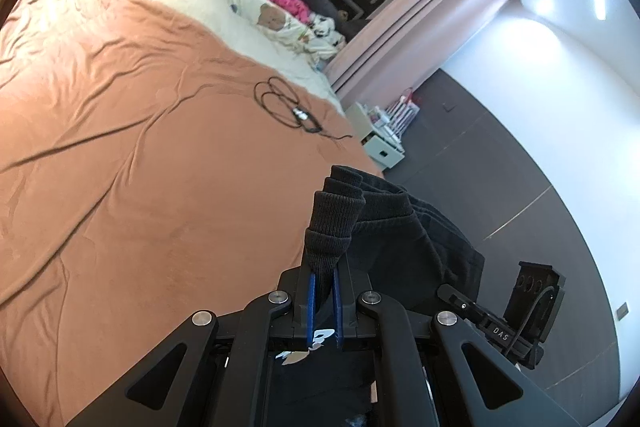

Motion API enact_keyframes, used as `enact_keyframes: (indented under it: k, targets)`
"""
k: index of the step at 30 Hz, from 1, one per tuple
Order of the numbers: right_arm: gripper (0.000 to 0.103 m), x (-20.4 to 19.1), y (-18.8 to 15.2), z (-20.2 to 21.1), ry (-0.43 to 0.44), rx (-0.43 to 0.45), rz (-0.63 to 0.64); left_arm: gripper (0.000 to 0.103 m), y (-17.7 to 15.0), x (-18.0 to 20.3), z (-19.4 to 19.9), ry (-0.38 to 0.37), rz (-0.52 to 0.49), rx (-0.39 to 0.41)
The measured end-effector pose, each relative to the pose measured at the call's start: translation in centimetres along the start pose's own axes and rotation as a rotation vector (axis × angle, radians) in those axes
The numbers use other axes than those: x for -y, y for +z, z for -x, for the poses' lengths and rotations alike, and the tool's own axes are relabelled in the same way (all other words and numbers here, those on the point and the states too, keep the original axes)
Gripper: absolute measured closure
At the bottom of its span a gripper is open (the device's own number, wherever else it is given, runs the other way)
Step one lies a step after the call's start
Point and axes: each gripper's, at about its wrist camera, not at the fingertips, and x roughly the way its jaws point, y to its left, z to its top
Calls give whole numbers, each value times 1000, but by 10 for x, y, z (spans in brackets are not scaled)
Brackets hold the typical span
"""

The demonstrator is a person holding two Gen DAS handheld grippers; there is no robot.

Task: Fold small clothes
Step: 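Grasp the hem end with the right gripper while the left gripper holds the collar, then lift the folded shirt with both grippers and carry it toward the clothes stack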

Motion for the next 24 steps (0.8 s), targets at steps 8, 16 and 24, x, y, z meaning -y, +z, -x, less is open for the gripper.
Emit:
enact_keyframes:
  k: [8,16,24]
  targets:
    - [93,-11,-21,58,-19,62,39,97,-10,48,25,-31,-56,33]
    - [93,-6,-41,128,-73,155,48,97,-24,106,22,-73,-120,23]
    - [93,9,-53,196,-152,235,55,97,-37,173,4,-166,-192,-8]
